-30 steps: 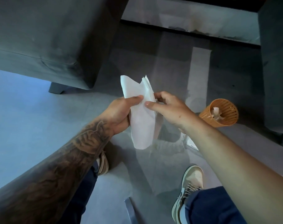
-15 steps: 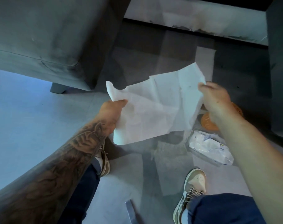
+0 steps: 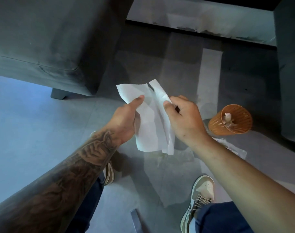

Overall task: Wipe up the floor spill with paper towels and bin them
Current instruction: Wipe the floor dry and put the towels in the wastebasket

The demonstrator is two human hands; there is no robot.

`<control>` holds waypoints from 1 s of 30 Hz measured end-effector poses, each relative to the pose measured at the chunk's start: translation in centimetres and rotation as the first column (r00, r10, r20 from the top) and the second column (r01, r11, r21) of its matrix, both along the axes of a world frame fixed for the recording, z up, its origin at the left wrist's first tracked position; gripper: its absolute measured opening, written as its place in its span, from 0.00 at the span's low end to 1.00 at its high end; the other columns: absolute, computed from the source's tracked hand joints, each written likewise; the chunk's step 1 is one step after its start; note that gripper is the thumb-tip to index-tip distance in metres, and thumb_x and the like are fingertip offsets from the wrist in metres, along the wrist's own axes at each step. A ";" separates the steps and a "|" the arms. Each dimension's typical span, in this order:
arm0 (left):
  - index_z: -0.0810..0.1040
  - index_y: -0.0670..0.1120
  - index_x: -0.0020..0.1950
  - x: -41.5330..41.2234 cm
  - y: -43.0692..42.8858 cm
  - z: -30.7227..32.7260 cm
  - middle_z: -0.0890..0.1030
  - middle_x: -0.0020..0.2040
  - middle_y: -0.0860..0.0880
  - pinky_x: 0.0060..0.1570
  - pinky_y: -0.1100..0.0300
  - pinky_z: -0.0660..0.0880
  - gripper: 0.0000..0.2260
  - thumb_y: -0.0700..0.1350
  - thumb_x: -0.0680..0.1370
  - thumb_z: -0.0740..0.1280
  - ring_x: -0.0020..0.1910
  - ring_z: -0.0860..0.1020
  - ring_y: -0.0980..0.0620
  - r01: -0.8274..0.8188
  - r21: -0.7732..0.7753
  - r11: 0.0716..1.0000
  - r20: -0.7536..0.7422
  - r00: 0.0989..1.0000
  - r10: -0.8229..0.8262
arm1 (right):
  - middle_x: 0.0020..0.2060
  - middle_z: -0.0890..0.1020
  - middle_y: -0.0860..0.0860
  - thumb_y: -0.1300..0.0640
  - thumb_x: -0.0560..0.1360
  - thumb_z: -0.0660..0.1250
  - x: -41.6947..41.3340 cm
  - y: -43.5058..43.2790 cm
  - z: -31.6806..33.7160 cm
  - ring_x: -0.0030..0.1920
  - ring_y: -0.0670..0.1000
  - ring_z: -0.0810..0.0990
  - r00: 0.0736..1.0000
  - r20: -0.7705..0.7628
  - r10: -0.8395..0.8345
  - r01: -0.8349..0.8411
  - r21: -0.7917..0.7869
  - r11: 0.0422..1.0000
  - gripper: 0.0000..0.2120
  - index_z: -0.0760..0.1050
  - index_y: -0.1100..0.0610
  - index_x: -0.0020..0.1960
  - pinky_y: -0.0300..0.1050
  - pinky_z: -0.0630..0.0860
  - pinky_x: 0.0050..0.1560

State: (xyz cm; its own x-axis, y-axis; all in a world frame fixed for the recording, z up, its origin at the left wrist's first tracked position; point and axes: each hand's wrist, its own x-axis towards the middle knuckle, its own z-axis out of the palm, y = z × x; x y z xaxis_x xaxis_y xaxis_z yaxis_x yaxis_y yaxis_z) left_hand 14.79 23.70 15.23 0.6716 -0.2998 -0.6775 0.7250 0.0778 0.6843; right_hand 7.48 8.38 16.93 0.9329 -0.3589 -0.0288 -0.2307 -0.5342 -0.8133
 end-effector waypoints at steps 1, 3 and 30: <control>0.82 0.43 0.54 -0.2 -0.2 0.2 0.86 0.53 0.43 0.60 0.47 0.77 0.11 0.49 0.81 0.67 0.54 0.84 0.43 -0.008 0.012 1.000 0.010 1.000 0.008 | 0.31 0.68 0.46 0.56 0.80 0.62 0.2 -0.3 0.1 0.32 0.46 0.68 0.998 -0.027 -0.057 0.058 0.017 0.998 0.19 0.64 0.53 0.31 0.39 0.62 0.34; 0.82 0.44 0.52 -0.5 -0.6 0.1 0.86 0.54 0.42 0.62 0.45 0.76 0.11 0.51 0.80 0.68 0.55 0.84 0.42 -0.019 0.080 0.997 0.034 0.999 0.017 | 0.28 0.64 0.46 0.57 0.80 0.62 0.4 -0.7 0.3 0.29 0.46 0.64 0.992 -0.046 -0.121 0.124 0.086 0.989 0.20 0.61 0.55 0.31 0.40 0.59 0.30; 0.79 0.41 0.55 -2.6 5.0 -10.8 0.83 0.45 0.42 0.44 0.50 0.82 0.10 0.40 0.77 0.61 0.41 0.82 0.42 0.371 0.009 0.929 -0.358 0.868 -0.343 | 0.47 0.81 0.51 0.30 0.70 0.65 -6.2 2.1 -18.2 0.46 0.52 0.79 0.752 -0.615 0.238 0.548 0.784 0.293 0.30 0.75 0.53 0.60 0.48 0.69 0.53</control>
State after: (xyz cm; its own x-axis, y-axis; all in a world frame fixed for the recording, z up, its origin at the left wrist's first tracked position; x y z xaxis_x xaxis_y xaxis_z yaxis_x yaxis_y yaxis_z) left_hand 12.23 28.69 4.40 0.2487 -0.4136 -0.8758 0.8837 -0.2732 0.3799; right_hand 1.25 10.45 -1.27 0.4946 0.1431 -0.8572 -0.7641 0.5416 -0.3505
